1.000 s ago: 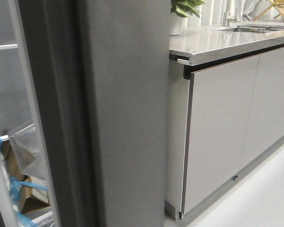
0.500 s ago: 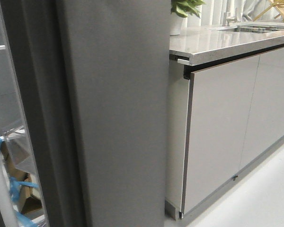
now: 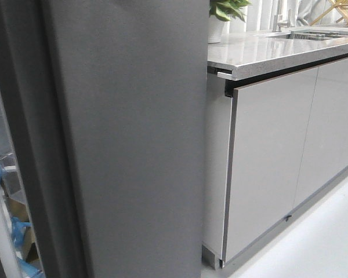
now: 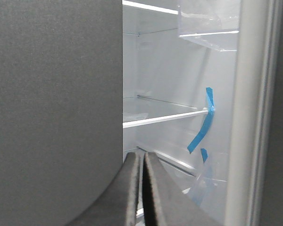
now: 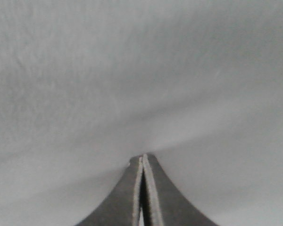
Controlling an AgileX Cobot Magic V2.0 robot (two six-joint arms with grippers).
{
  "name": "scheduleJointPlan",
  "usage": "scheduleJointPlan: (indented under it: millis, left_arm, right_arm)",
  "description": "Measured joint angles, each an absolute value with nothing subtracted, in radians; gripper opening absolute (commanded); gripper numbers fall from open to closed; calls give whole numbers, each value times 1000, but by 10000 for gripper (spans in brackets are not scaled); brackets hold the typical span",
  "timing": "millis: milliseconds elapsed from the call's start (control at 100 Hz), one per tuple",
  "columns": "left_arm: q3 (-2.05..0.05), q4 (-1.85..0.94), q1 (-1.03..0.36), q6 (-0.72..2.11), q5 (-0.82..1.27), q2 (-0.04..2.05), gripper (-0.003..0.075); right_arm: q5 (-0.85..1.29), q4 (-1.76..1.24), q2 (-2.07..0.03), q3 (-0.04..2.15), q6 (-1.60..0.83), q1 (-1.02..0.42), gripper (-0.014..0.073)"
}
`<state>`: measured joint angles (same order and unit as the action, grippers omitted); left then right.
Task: Close fridge door
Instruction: 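Keep pushing the door with the right gripper until it shuts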
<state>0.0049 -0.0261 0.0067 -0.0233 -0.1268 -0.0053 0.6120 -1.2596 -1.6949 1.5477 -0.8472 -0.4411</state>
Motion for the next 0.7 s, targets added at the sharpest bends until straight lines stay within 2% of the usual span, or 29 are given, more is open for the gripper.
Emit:
scheduleJointPlan:
  millis: [230, 700]
  left_arm:
    - [5, -26, 7, -23, -127, -5, -20]
    - [5, -26, 7, -23, -127, -5, -20]
  right_arm:
    - [523, -1261, -1732, 1572, -893, -487, -46]
    - [519, -1261, -1942, 1811, -902, -525, -46]
